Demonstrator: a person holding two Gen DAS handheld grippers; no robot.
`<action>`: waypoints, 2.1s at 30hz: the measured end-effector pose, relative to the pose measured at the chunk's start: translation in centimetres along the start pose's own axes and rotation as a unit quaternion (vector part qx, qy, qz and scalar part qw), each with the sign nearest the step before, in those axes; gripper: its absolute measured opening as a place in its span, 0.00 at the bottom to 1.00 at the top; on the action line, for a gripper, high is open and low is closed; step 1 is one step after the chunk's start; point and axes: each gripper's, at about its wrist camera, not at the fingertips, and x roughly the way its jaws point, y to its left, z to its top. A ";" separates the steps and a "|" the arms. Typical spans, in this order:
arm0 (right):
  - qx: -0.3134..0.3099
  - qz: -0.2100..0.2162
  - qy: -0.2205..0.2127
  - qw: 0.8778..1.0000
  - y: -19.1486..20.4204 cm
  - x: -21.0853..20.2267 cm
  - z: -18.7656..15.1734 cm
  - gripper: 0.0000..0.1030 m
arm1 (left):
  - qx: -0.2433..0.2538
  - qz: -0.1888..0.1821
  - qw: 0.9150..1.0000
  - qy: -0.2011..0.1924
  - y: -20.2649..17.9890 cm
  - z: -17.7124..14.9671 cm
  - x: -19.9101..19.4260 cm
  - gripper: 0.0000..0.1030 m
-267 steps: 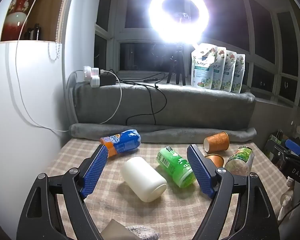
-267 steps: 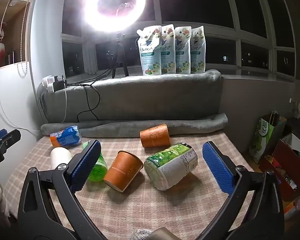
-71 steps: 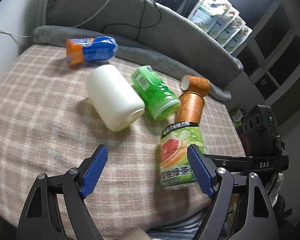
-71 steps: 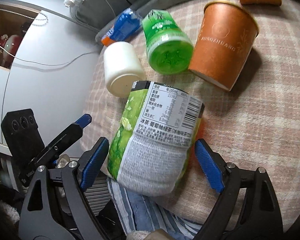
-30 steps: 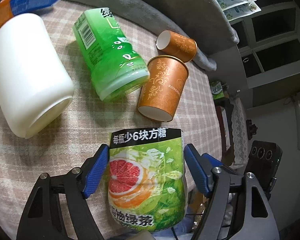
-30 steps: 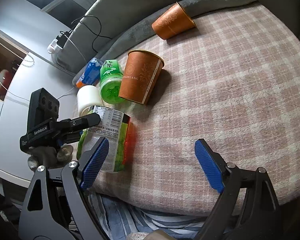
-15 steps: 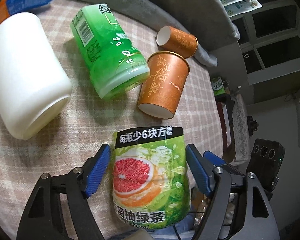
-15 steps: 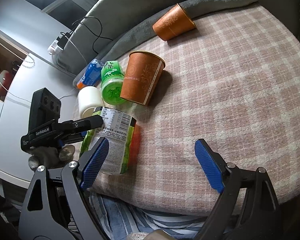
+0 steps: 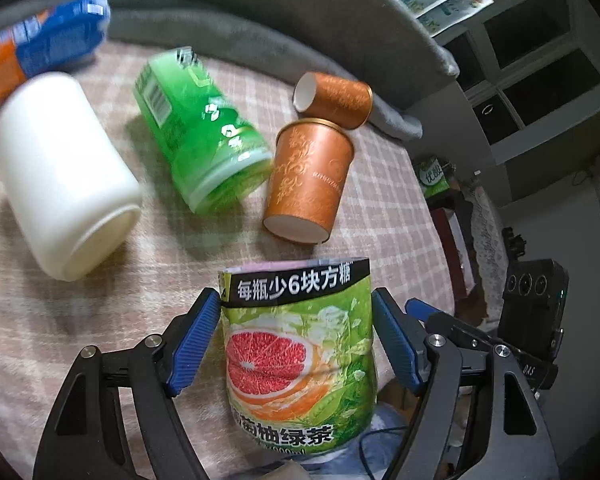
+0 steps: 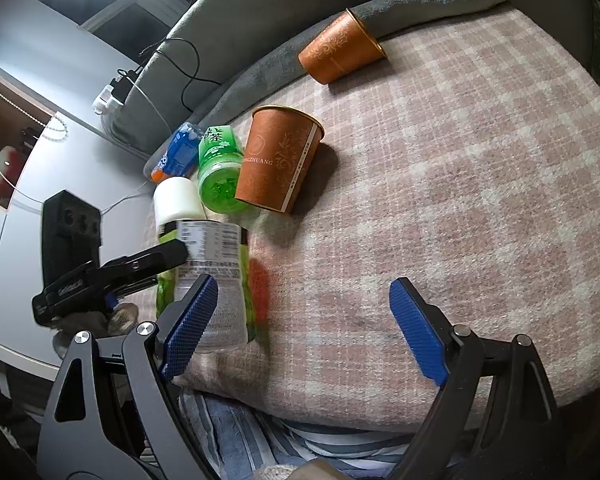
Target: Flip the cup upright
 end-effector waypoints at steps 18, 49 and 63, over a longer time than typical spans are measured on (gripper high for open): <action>-0.001 0.001 -0.007 1.000 0.2 -0.1 -0.1 0.87 | 0.099 0.106 0.983 -0.109 -3.4 -1.7 -1.9 0.72; -0.002 -0.005 -0.020 1.000 0.4 -0.7 -0.4 0.87 | 0.178 0.160 0.964 -0.114 -6.3 -4.1 -1.0 0.71; -0.020 -0.019 -0.036 0.999 1.5 -1.1 -0.6 0.87 | 0.160 0.131 0.973 -0.100 -5.8 -4.4 -1.3 0.74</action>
